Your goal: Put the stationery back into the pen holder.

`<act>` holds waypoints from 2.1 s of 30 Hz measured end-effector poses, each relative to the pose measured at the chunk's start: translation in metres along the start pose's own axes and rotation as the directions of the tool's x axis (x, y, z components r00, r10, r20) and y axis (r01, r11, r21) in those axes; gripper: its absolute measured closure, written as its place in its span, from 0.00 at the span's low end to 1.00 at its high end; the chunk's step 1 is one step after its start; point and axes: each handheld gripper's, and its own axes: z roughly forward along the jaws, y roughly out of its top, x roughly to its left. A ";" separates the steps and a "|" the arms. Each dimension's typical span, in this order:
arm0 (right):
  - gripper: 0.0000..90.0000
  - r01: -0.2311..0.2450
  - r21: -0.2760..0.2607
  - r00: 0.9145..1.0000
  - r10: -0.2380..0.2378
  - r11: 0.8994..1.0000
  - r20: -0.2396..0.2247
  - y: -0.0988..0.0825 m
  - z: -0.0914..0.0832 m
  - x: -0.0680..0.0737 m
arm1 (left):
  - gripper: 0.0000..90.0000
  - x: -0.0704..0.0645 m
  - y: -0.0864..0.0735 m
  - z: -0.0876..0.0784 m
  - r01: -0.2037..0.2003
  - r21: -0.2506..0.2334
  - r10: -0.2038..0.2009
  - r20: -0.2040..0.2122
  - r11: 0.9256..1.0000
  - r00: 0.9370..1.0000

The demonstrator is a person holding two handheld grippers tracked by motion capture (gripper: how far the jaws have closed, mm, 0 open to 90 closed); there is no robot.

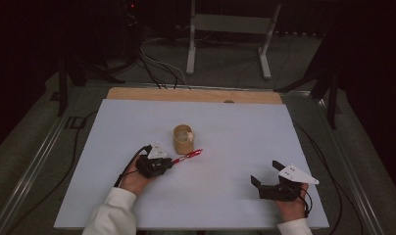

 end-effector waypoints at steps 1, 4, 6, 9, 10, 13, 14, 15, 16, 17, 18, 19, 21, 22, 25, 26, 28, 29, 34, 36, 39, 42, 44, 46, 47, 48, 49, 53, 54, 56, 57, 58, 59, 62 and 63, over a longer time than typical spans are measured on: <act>0.00 -0.001 -0.001 1.000 0.001 1.000 0.000 0.000 0.000 0.000 | 0.90 0.000 0.001 -0.002 0.000 -0.009 0.000 0.009 1.000 1.000; 0.00 -0.001 0.000 1.000 0.001 1.000 0.000 0.000 0.000 0.000 | 0.90 -0.002 0.004 -0.008 0.000 -0.037 0.001 0.019 0.999 1.000; 0.00 -0.001 0.000 1.000 0.001 1.000 0.000 0.000 0.000 0.000 | 0.90 -0.002 0.005 -0.012 0.001 -0.051 0.000 0.021 0.999 1.000; 0.00 0.000 0.000 1.000 0.000 1.000 0.001 0.000 0.000 0.000 | 0.90 -0.002 0.007 -0.017 0.007 -0.074 -0.005 0.023 0.997 1.000; 0.00 0.000 0.000 1.000 0.000 1.000 0.001 0.000 0.000 0.000 | 0.90 -0.002 0.007 -0.018 0.007 -0.080 -0.005 0.026 0.997 1.000; 0.00 0.000 0.001 1.000 0.000 1.000 0.000 0.000 0.000 0.000 | 0.90 -0.004 0.009 -0.022 0.011 -0.100 -0.008 0.033 0.995 0.999; 0.00 0.000 0.001 1.000 0.000 1.000 0.000 0.000 0.000 0.000 | 0.90 -0.004 0.010 -0.023 0.011 -0.107 -0.008 0.030 0.994 1.000; 0.00 0.001 0.001 1.000 -0.001 1.000 0.000 0.000 0.000 0.000 | 0.90 -0.004 0.011 -0.024 0.009 -0.108 -0.005 0.030 0.994 1.000; 0.00 0.001 0.001 1.000 -0.001 1.000 0.000 0.000 0.000 0.000 | 0.90 -0.005 0.012 -0.026 0.008 -0.114 -0.004 0.034 0.993 0.999; 0.00 0.001 0.001 1.000 -0.001 1.000 0.000 0.000 0.000 0.000 | 0.90 -0.005 0.012 -0.027 0.007 -0.118 -0.003 0.032 0.993 0.999; 0.00 0.000 0.001 1.000 0.000 1.000 0.000 0.000 0.000 0.000 | 0.90 -0.005 0.013 -0.028 0.004 -0.119 0.000 0.030 0.993 1.000; 0.00 0.000 0.001 1.000 0.000 1.000 0.001 0.000 0.000 0.000 | 0.90 -0.005 0.014 -0.029 0.005 -0.122 -0.001 0.030 0.993 1.000; 0.00 0.000 0.001 1.000 0.000 1.000 0.001 0.000 0.000 0.000 | 0.90 -0.005 0.015 -0.030 0.004 -0.127 0.000 0.033 0.992 0.999; 0.00 0.001 0.001 1.000 -0.001 1.000 0.001 0.000 0.000 0.000 | 0.90 -0.006 0.015 -0.031 0.004 -0.132 0.001 0.034 0.991 0.999; 0.00 0.001 0.001 1.000 -0.001 1.000 0.001 0.000 0.000 0.000 | 0.90 -0.006 0.016 -0.035 0.006 -0.144 -0.001 0.037 0.990 0.999; 0.00 0.000 0.000 1.000 0.000 1.000 0.000 0.000 0.000 0.000 | 0.90 -0.006 0.017 -0.036 0.006 -0.147 0.000 0.042 0.989 0.999; 0.00 0.000 0.001 1.000 0.000 1.000 0.000 0.000 0.000 0.000 | 0.90 -0.006 0.018 -0.038 0.004 -0.149 0.002 0.042 0.989 0.999; 0.00 0.000 0.001 1.000 0.000 1.000 0.000 0.000 0.000 0.000 | 0.90 -0.006 0.018 -0.039 0.003 -0.152 0.003 0.040 0.988 0.999; 0.00 0.000 0.002 1.000 0.000 1.000 0.000 0.000 0.000 0.000 | 0.90 -0.006 0.020 -0.044 0.003 -0.164 0.005 0.043 0.986 0.999; 0.00 -0.001 0.002 1.000 0.001 1.000 0.000 0.000 0.000 0.000 | 0.90 -0.006 0.020 -0.046 0.004 -0.169 0.003 0.045 0.986 0.999; 0.00 -0.001 0.002 1.000 0.001 1.000 0.000 0.000 0.000 0.000 | 0.90 -0.006 0.022 -0.049 0.006 -0.177 0.003 0.049 0.984 0.999; 0.00 0.000 0.003 1.000 0.000 1.000 0.000 0.000 0.000 0.000 | 0.90 -0.006 0.024 -0.053 0.001 -0.184 0.008 0.052 0.983 0.999; 0.00 0.000 0.003 1.000 0.000 1.000 -0.001 0.000 0.000 0.000 | 0.90 -0.006 0.025 -0.055 0.003 -0.190 0.008 0.053 0.982 0.999; 0.00 -0.001 0.002 1.000 0.001 1.000 0.000 0.000 0.000 0.000 | 0.90 -0.006 0.026 -0.058 0.001 -0.197 0.010 0.053 0.980 0.999; 0.00 -0.001 0.003 1.000 0.001 1.000 0.000 0.000 0.000 0.000 | 0.90 -0.006 0.027 -0.059 0.003 -0.200 0.009 0.056 0.980 0.998; 0.00 -0.001 0.004 1.000 0.001 1.000 -0.001 0.000 0.000 0.000 | 0.90 -0.005 0.027 -0.061 0.001 -0.203 0.011 0.058 0.979 0.998; 0.00 -0.001 0.003 1.000 0.001 1.000 -0.001 0.000 0.000 0.000 | 0.90 -0.005 0.028 -0.062 0.003 -0.206 0.010 0.061 0.978 0.998; 0.00 -0.002 0.005 1.000 0.002 1.000 -0.001 0.000 0.001 0.000 | 0.90 -0.005 0.030 -0.066 0.001 -0.213 0.013 0.065 0.977 0.998; 0.00 -0.001 0.005 1.000 0.001 1.000 -0.001 0.000 0.001 0.000 | 0.90 -0.004 0.031 -0.067 -0.001 -0.215 0.015 0.065 0.977 0.998; 0.00 -0.002 0.005 1.000 0.002 1.000 -0.001 0.000 0.001 0.000 | 0.90 -0.004 0.032 -0.070 -0.001 -0.220 0.017 0.070 0.975 0.997; 0.00 -0.002 0.006 1.000 0.002 1.000 -0.001 0.000 0.001 0.000 | 0.90 -0.004 0.033 -0.070 0.000 -0.223 0.017 0.073 0.975 0.997; 0.00 -0.002 0.006 1.000 0.002 1.000 -0.001 0.000 0.001 0.000 | 0.90 -0.003 0.034 -0.071 -0.002 -0.223 0.018 0.071 0.975 0.997; 0.00 0.000 0.007 1.000 0.000 1.000 -0.001 0.000 0.001 0.000 | 0.90 -0.003 0.034 -0.072 -0.002 -0.224 0.019 0.072 0.975 0.997; 0.00 0.000 0.008 1.000 0.000 1.000 -0.001 0.000 0.001 0.000 | 0.90 -0.002 0.036 -0.075 -0.005 -0.230 0.022 0.073 0.973 0.997; 0.00 -0.001 0.008 1.000 0.001 1.000 -0.001 0.000 0.001 0.000 | 0.90 -0.002 0.037 -0.076 -0.007 -0.231 0.024 0.071 0.973 0.997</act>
